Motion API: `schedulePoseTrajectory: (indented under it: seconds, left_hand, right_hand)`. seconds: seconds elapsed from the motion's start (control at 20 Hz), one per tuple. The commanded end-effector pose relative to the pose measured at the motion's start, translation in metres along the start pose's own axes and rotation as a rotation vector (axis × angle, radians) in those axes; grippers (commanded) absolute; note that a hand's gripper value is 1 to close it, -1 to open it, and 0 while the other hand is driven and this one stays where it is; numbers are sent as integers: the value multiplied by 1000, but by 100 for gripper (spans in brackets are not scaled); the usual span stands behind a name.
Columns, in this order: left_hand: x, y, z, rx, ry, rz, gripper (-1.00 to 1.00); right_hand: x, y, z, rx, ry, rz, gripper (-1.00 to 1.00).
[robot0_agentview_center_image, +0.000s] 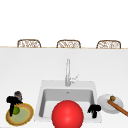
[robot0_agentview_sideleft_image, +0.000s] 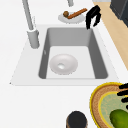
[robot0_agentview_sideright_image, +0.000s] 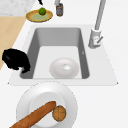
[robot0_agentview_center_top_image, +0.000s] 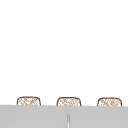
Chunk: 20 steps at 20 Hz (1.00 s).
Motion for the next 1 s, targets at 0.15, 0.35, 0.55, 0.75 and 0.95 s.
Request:
schedulePoseTrajectory:
  seconds: [0.15,0.35,0.55,0.75,0.95]
  left_hand:
    - [-23,-23,22,-18,-13,-99,-100]
    - [-28,-27,33,-37,-18,-82,-100]
    - [-34,-32,33,-17,-6,-112,-100]
    - [-25,-23,26,-16,42,-106,-100]
    - [-27,-24,28,6,25,-95,-100]
  right_hand:
    - [0,0,0,0,0,0,0]
    - [0,0,0,0,0,0,0]
    - [0,0,0,0,0,0,0]
    - [0,0,0,0,0,0,0]
    - [0,0,0,0,0,0,0]
